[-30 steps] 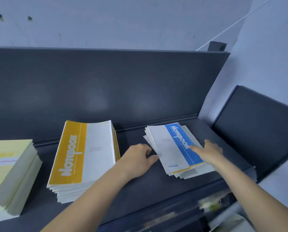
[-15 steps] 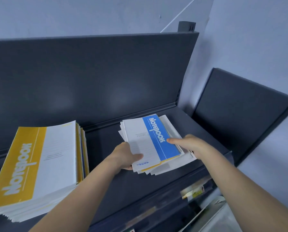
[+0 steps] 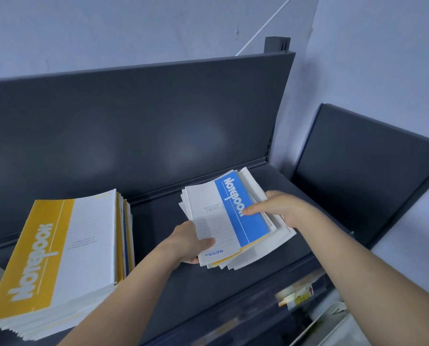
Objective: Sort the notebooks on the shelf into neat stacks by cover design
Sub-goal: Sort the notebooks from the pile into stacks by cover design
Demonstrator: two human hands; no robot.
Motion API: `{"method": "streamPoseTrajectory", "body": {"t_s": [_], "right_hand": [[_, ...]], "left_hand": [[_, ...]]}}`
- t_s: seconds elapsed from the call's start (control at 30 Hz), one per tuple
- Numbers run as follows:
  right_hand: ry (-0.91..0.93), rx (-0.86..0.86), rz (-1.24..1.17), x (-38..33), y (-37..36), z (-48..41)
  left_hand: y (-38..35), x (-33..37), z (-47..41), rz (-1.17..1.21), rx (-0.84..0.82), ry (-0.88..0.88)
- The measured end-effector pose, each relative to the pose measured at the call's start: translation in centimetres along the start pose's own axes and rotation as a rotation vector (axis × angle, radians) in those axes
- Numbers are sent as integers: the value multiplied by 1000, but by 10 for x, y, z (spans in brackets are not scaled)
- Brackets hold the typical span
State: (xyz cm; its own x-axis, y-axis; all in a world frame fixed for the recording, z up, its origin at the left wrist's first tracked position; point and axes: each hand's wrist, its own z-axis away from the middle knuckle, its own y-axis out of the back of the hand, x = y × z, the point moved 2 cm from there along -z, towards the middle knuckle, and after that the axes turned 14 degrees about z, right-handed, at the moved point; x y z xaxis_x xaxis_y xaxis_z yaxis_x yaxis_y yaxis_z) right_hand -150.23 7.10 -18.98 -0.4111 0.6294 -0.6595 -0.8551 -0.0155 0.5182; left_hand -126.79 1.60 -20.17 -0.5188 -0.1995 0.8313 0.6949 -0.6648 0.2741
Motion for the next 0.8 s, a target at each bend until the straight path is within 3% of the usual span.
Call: {"method": "streamPoseTrajectory", "body": {"t_s": [0.3,0.4,0.5,0.63,0.7,0.8], "right_hand": [[-54,20,-97,-19,-4,8],[47,54,-122,-20,-5,12],[218,97,-206,-21,-4,30],[444,123,-323,-24,-5,57],[544,155,-391,-29,-6,69],[604,210,-446,-30,-12,77]], "left_hand": [[1,-5,-3,7,18,-2],[4,-6,-3,-40,4,-32],[6,0,1,232,-8,-68],[16,34,19,672,71,-342],[23,49,29,703,87,-526],[29,55,38,594,246,-688]]}}
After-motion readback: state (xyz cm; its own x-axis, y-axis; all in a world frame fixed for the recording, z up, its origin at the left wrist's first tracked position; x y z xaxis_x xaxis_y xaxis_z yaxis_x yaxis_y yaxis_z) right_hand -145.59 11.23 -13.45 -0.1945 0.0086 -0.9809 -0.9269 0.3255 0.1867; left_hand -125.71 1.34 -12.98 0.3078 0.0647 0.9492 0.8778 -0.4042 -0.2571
